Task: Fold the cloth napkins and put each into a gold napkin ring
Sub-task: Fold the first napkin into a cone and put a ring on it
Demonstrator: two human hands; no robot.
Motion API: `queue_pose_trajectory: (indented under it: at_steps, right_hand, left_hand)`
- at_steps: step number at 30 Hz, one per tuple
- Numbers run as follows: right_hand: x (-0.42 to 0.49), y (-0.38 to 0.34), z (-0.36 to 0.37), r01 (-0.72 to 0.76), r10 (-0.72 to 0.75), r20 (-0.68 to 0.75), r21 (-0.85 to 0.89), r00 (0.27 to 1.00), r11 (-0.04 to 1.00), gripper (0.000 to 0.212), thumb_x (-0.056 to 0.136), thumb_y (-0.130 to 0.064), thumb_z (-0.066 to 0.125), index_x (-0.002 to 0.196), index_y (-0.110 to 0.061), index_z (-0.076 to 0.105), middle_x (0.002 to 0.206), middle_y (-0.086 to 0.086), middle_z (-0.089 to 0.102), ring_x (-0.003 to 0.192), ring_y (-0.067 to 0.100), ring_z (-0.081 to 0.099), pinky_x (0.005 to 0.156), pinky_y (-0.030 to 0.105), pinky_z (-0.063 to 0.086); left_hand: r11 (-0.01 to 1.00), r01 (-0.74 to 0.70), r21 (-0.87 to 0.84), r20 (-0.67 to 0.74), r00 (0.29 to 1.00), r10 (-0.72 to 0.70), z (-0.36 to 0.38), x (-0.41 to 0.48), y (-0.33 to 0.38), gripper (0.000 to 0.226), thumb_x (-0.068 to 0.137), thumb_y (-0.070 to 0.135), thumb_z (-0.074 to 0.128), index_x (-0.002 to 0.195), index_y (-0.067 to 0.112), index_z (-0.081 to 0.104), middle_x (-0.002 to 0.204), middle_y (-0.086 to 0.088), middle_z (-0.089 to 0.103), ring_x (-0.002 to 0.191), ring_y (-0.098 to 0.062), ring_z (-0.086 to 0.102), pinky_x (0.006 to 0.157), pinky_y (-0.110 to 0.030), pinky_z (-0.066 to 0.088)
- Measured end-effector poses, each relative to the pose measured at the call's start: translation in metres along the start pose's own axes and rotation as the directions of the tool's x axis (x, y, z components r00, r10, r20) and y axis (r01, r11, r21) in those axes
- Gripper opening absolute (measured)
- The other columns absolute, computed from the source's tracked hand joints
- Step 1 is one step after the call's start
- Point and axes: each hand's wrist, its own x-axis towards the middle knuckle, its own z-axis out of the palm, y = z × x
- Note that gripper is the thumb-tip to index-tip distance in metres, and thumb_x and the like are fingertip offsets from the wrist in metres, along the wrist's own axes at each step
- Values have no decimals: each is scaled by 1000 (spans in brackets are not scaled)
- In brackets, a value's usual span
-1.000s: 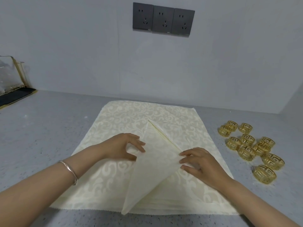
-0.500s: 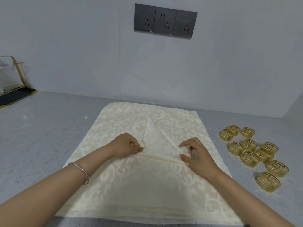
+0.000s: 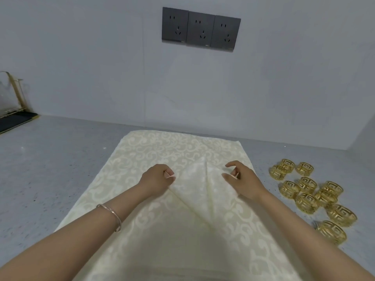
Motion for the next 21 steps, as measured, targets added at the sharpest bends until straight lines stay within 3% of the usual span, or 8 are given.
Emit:
queue_pose_trajectory:
  at_steps: [3, 7, 11, 13, 16, 19, 21]
  right_hand:
    - [-22, 7, -5, -31, 28, 35, 86, 999, 996, 23, 86, -33, 67, 105, -27, 55, 71, -4, 49, 55, 8, 44, 53, 16, 37]
    - [-24, 9, -3, -89, 85, 27, 188, 996, 978, 20, 86, -31, 67, 102, -24, 56, 51, -10, 43, 45, 3, 40, 49, 14, 35]
    - [-11, 3, 6, -90, 104, -49, 232, 993, 968, 17, 87, -23, 67, 100, -19, 58, 52, -8, 40, 42, 1, 41, 50, 10, 35]
    - [-11, 1, 12, -19, 51, -115, 259, 992, 966, 16, 87, -17, 67, 99, -21, 58, 59, -4, 45, 48, 2, 43, 57, 13, 37]
    - [-17, -2, 18, 76, 7, -245, 329, 970, 941, 17, 89, -12, 63, 97, -25, 56, 69, -2, 49, 52, 2, 43, 56, 11, 37]
    - [-19, -3, 27, 83, 8, -285, 306, 959, 948, 17, 90, -12, 61, 97, -26, 54, 71, -4, 50, 58, 3, 46, 60, 12, 40]
    - [-17, -2, 33, 36, 32, -266, 247, 963, 968, 17, 90, -15, 60, 98, -28, 53, 74, -4, 51, 62, 9, 48, 61, 22, 44]
  left_hand:
    - [990, -17, 139, -108, 994, 32, 8, 3, 7, 5, 94, 25, 51, 94, 26, 56, 89, 12, 58, 92, -13, 53, 87, -29, 34]
    - [870, -26, 492, -182, 974, 132, 25, -1, 24, 28, 98, 31, 41, 121, 18, 50, 113, 0, 61, 111, -21, 48, 93, -30, 30]
    - [860, -9, 510, -213, 968, 136, 31, -1, 29, 34, 100, 40, 37, 118, 16, 52, 110, -2, 62, 109, -22, 50, 92, -31, 31]
    - [845, 16, 535, -211, 971, 116, 26, 0, 25, 30, 100, 35, 36, 114, 16, 55, 109, -1, 63, 108, -22, 50, 92, -32, 31]
    - [852, 22, 523, -171, 982, 80, 20, -1, 21, 28, 100, 31, 37, 113, 16, 55, 109, -1, 61, 108, -21, 49, 92, -31, 31]
    - [891, -19, 453, -112, 991, 78, 20, -6, 25, 37, 98, 38, 43, 127, 15, 47, 127, -5, 53, 118, -23, 44, 97, -31, 32]
    - [902, -55, 429, -37, 996, 79, 25, -15, 33, 64, 95, 47, 46, 147, 15, 25, 151, -10, 29, 139, -28, 26, 113, -37, 21]
